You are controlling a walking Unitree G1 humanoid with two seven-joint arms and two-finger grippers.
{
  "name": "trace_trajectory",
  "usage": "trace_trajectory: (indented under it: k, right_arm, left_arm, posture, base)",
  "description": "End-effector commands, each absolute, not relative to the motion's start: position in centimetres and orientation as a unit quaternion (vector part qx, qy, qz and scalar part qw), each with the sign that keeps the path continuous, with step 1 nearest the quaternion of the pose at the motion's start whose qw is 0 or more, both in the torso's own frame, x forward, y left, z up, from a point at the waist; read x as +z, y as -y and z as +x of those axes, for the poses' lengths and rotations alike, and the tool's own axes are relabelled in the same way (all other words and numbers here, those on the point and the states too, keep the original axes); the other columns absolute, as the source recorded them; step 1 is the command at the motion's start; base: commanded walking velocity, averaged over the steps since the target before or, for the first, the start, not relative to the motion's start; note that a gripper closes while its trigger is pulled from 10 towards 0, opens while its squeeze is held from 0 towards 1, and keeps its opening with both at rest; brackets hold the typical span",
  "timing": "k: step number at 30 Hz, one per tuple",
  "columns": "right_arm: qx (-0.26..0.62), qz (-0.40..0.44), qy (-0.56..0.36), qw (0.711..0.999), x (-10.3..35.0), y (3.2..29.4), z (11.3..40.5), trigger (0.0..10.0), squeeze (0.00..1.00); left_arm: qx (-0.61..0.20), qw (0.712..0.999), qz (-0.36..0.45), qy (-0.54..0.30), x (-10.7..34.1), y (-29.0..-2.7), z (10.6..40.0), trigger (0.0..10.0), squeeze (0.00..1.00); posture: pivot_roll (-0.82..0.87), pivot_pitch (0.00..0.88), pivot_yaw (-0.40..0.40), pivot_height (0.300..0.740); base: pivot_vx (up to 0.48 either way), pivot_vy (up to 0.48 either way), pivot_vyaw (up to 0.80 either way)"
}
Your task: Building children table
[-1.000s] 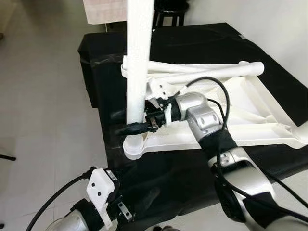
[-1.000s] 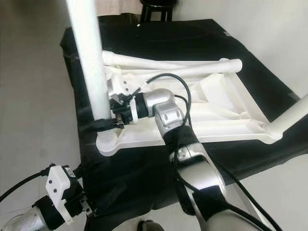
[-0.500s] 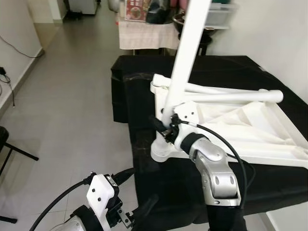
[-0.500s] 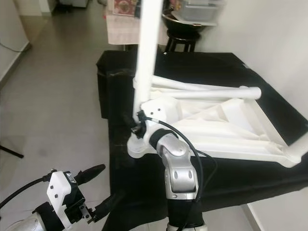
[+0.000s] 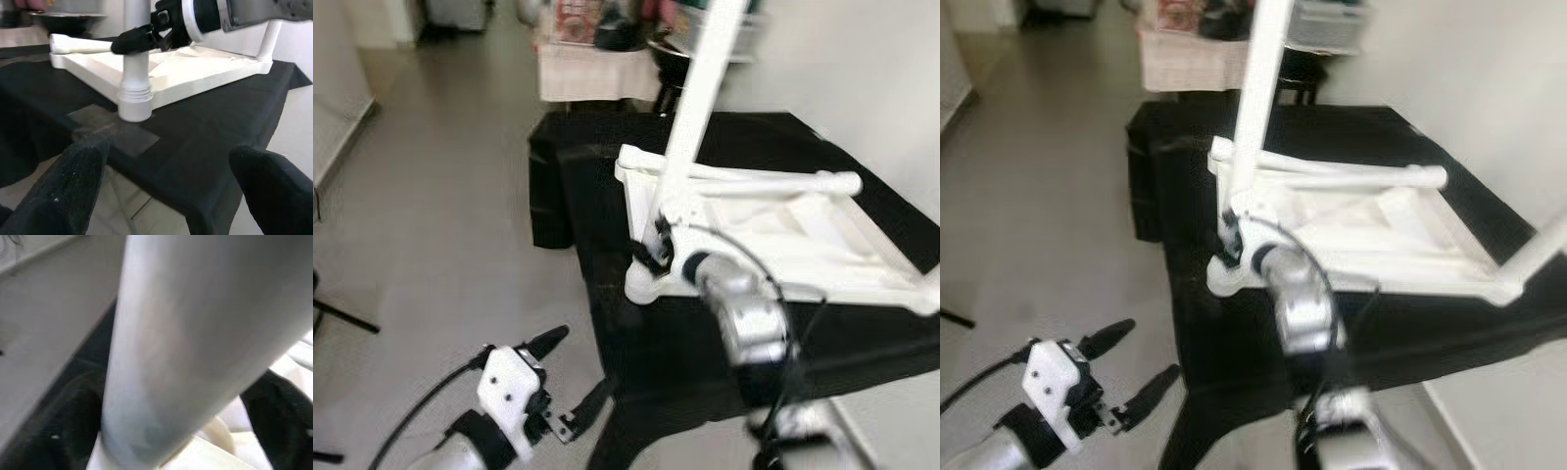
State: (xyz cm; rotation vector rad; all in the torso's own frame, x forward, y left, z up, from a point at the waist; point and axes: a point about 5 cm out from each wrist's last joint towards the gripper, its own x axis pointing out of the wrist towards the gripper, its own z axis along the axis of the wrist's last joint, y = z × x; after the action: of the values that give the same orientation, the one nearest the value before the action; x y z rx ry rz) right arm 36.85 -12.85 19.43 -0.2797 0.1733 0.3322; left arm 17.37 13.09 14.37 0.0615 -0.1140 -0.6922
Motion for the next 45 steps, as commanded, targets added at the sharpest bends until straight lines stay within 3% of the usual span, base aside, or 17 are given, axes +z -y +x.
trace_trajectory:
  k: [1,2,3,14,22,30,36,45]
  right_arm:
    - [0.143,-0.142,-0.081,0.976,19.9,14.0,37.7,10.0,0.79]
    - [0.143,-0.142,-0.081,0.976,19.9,14.0,37.7,10.0,0.79]
    - [0.143,-0.131,-0.074,0.978,20.5,14.1,38.1,10.0,0.00]
    - [0.153,-0.060,-0.030,0.986,21.9,13.6,38.3,10.0,0.00]
    - [0.109,-0.012,0.024,0.994,23.4,15.9,38.8,10.0,0.00]
    - [0.168,0.016,0.047,0.984,24.0,15.2,38.5,10.0,0.00]
    - [0.190,-0.017,0.021,0.981,22.8,14.7,38.2,10.0,0.00]
    - [0.168,-0.008,-0.040,0.985,18.0,15.3,35.6,10.0,0.00]
  left_arm:
    - [-0.332,0.941,0.033,0.055,14.2,-13.1,17.4,10.0,0.00]
    - [-0.332,0.941,0.033,0.055,14.2,-13.1,17.4,10.0,0.00]
    - [-0.331,0.941,0.033,0.055,14.2,-13.1,17.4,10.0,0.00]
    - [-0.329,0.942,0.037,0.054,14.2,-13.0,17.3,10.0,0.00]
    - [-0.329,0.942,0.044,0.050,14.1,-13.1,17.4,10.0,0.00]
    - [-0.330,0.942,0.046,0.048,14.0,-13.1,17.4,10.0,0.00]
    - [-0.327,0.943,0.047,0.045,13.9,-13.2,17.5,10.0,0.00]
    - [-0.280,0.958,0.059,0.032,13.8,-14.1,17.5,10.0,0.00]
  posture:
    - [-0.04,0.123,-0.139,0.740]
    - [-0.04,0.123,-0.139,0.740]
    - [-0.04,0.126,-0.139,0.740]
    - [-0.04,0.130,-0.136,0.740]
    - [-0.05,0.126,-0.129,0.740]
    - [-0.05,0.122,-0.127,0.740]
    - [-0.05,0.122,-0.129,0.740]
    - [-0.06,0.126,-0.124,0.740]
  base:
    - [0.000,0.000,0.00]
    - [0.000,0.000,0.00]
    - [0.000,0.000,0.00]
    - [0.000,0.000,0.00]
    - [0.000,0.000,0.00]
    - [0.000,0.000,0.00]
    - [0.000,0.000,0.00]
    - [0.000,0.000,0.00]
